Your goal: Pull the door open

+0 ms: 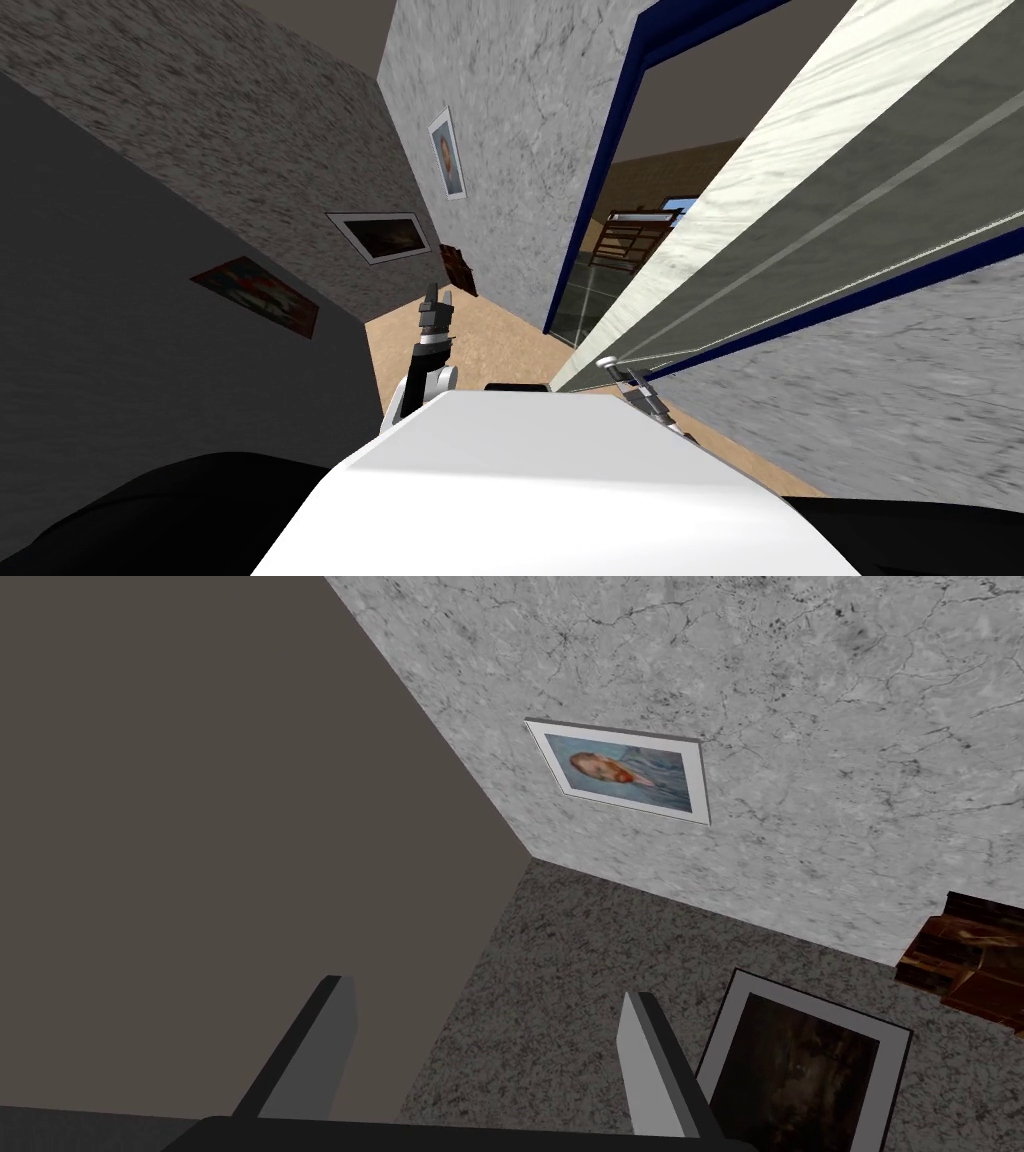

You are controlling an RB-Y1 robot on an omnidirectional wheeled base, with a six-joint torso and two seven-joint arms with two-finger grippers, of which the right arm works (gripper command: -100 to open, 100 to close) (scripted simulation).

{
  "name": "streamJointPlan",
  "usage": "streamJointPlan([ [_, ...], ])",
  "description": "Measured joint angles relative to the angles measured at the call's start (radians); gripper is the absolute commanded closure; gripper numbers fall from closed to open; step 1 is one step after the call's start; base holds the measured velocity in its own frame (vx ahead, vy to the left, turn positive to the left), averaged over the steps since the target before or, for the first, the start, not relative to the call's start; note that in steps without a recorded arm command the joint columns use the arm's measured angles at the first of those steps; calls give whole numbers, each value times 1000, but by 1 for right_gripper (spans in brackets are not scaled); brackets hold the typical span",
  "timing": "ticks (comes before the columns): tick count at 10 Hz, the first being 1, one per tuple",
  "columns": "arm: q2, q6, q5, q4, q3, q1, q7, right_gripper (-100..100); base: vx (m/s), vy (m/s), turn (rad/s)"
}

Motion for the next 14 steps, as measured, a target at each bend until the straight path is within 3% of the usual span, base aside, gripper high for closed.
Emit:
streamJointPlan([
  [1, 0, 4, -1, 0, -2, -1, -1, 100, -2, -3, -43],
  [6, 2, 3, 1, 0, 2, 0, -1, 100, -2, 0, -1],
  [7, 2, 3, 1, 0, 2, 0, -1, 100, 11, -15, 231],
  [11, 12, -58, -15, 47, 14, 33, 2, 100, -3, -34, 196],
  [13, 29, -115, -21, 107, 24, 33, 0, 100, -43, -54, 182],
  [14, 28, -125, -26, 92, 26, 52, 8, 100, -64, -68, 203],
])
